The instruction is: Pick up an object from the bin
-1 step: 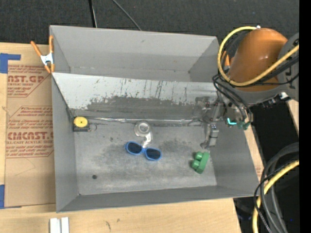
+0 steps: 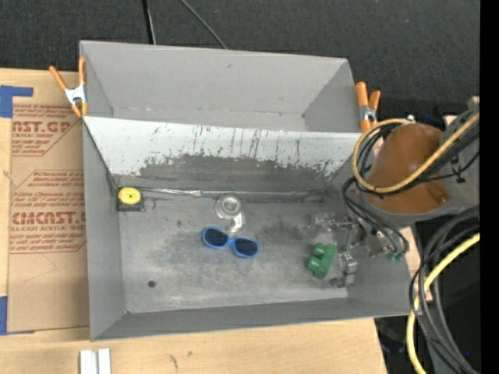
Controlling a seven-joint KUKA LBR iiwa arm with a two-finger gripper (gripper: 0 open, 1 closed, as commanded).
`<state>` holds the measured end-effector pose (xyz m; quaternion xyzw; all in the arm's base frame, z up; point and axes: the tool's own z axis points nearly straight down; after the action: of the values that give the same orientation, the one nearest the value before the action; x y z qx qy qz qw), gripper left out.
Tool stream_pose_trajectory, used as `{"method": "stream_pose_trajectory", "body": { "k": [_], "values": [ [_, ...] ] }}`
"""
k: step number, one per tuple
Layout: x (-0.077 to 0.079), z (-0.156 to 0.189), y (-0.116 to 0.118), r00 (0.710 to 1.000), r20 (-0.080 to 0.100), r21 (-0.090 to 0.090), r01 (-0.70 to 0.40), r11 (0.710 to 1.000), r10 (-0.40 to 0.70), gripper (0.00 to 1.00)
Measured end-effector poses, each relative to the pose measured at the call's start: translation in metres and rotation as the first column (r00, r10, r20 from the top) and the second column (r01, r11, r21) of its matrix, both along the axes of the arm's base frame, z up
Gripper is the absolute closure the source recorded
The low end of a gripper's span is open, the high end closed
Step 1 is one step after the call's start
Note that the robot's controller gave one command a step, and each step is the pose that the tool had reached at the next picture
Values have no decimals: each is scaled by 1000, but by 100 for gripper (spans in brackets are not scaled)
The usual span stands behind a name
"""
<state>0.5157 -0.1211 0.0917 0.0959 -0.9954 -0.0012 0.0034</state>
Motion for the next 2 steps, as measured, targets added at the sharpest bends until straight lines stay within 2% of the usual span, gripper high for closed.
{"method": "stream_pose_trajectory", "body": {
  "k": [1, 2],
  "values": [
    [-9, -23, -3, 961, 6, -1, -276, 961, 276, 0],
    [-8, -22, -3, 961, 7, -1, -277, 961, 277, 100]
  ]
}}
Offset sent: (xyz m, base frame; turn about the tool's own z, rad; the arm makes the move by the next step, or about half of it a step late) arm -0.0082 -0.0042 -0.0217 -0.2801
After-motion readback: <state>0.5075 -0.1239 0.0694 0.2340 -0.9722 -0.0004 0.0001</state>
